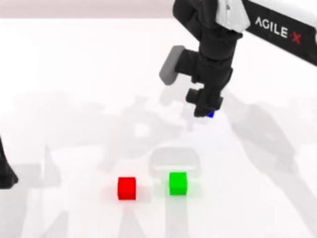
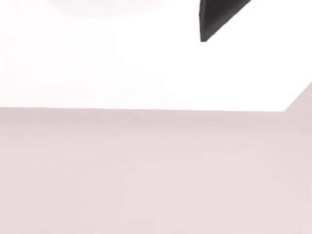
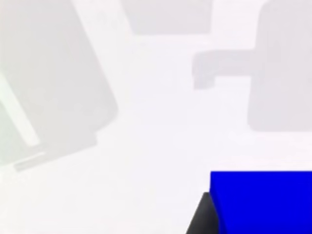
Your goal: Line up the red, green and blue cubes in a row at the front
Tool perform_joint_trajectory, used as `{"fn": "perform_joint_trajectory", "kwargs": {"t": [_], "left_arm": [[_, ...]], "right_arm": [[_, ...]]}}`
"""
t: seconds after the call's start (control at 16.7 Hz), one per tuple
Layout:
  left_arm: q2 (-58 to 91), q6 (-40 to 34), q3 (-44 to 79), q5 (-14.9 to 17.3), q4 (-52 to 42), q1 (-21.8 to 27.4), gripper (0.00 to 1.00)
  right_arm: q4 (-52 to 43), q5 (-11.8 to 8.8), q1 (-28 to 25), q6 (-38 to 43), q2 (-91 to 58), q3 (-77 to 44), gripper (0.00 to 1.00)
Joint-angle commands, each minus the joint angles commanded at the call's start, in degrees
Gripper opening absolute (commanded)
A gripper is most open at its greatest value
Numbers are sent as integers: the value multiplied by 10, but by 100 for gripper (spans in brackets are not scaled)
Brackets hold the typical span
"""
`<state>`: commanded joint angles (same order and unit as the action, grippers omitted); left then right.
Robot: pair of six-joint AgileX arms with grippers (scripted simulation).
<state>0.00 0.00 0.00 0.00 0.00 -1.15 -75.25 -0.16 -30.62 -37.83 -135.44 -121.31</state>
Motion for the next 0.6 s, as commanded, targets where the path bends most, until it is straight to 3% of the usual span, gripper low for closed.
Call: {"fn": "perform_joint_trajectory", "kwargs": {"t": [0.3, 0.6], "left_arm": [[0, 0, 0, 0, 0, 0, 100], [0, 0, 0, 0, 0, 0, 100]], "right_arm": [[9, 0, -3, -7, 18, 22, 0], [49, -2, -33, -46, 127, 171, 0]]}}
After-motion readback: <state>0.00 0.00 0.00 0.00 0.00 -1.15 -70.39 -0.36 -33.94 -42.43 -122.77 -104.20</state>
